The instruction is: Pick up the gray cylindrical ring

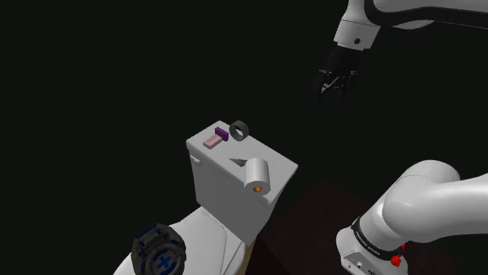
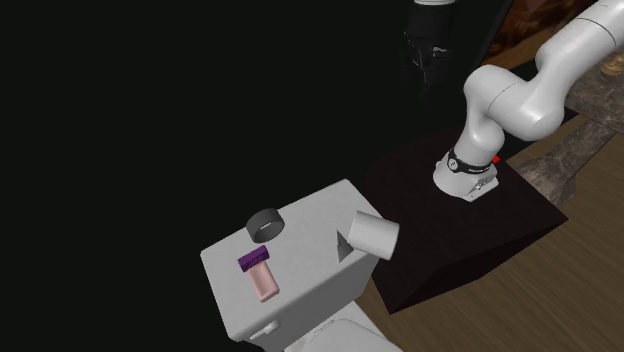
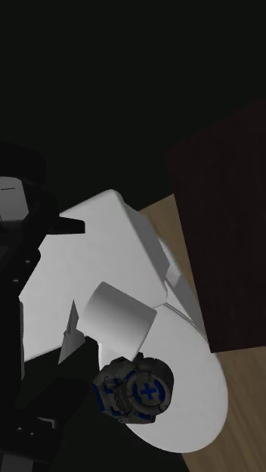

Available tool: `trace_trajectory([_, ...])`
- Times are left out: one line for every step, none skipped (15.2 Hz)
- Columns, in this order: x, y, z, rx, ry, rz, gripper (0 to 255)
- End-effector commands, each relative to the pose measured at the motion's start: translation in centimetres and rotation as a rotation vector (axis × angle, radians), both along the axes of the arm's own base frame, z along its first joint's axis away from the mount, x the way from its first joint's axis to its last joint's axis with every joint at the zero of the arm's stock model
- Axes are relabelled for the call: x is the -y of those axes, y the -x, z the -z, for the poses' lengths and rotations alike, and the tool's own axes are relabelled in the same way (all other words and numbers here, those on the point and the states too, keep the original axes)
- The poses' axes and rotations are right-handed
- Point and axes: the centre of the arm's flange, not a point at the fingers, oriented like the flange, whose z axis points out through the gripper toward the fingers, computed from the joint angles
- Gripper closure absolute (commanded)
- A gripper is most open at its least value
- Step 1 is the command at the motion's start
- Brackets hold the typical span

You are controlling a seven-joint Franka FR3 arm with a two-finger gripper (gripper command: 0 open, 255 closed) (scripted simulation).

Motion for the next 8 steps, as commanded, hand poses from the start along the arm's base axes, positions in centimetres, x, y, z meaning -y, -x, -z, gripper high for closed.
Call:
trace_trajectory([0.0,0.0,0.0,0.0,0.0,0.0,0])
trace_trajectory([0.0,-1.0,0.9,0.003,0.004,-0.007,0])
trace_trajectory([0.0,-1.9,1.7,0.007,0.008,-0.014,0])
trace_trajectory([-0.1,-2.9,2.6,0.01,0.012,-0.022,0])
trace_trajectory([-0.1,-3.8,3.4,0.014,0.016,-0.029,0])
trace_trajectory([-0.1,-4.8,4.3,0.017,0.02,-0.036,0])
trace_trajectory([-0.1,-5.8,5.1,0.02,0.024,-0.043,0])
trace_trajectory([-0.2,-6.7,6.0,0.024,0.028,-0.05,0])
